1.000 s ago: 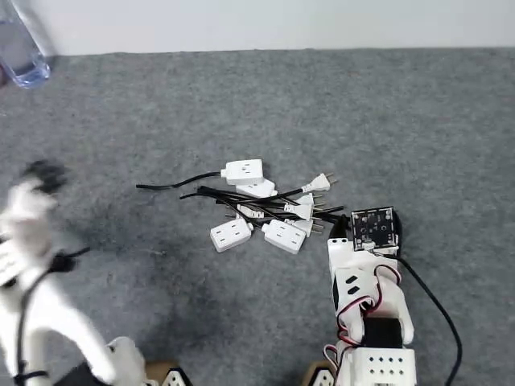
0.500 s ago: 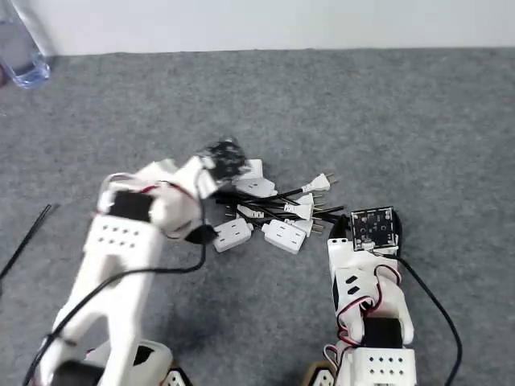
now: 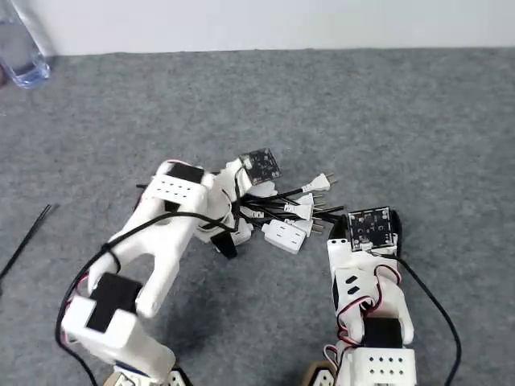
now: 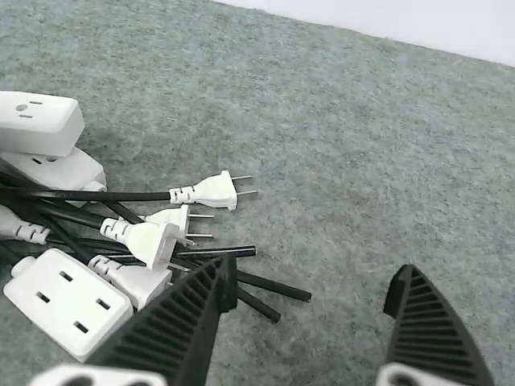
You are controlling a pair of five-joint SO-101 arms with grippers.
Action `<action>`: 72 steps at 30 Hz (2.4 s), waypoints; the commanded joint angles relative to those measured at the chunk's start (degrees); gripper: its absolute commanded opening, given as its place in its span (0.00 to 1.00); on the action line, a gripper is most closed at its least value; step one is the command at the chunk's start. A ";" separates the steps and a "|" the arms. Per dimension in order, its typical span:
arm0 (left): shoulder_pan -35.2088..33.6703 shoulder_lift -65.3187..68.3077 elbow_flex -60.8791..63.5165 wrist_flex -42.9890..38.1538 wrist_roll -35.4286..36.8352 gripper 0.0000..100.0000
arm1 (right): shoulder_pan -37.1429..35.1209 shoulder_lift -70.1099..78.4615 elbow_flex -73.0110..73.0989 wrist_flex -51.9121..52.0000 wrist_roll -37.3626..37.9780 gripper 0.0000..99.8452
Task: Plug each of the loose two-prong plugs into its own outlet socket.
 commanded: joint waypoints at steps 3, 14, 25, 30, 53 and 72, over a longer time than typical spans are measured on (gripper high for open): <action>0.09 3.08 -2.59 -5.89 0.44 0.37 | -0.13 0.40 0.70 -1.36 0.88 0.30; 0.00 6.68 -5.05 -5.89 0.35 0.18 | -0.13 0.57 0.70 -1.36 0.88 0.30; -0.09 1.14 -13.58 13.27 0.35 0.01 | -0.04 0.84 0.70 -1.98 0.88 0.30; -3.25 -11.43 -17.80 26.90 0.00 0.01 | -0.04 0.84 0.70 -1.71 0.88 0.30; -76.04 -30.95 -0.31 23.74 -55.56 0.01 | -0.04 0.84 0.70 -1.54 0.88 0.30; -79.21 -30.95 36.62 -40.00 -43.69 0.01 | -0.04 0.92 0.70 -1.54 0.70 0.30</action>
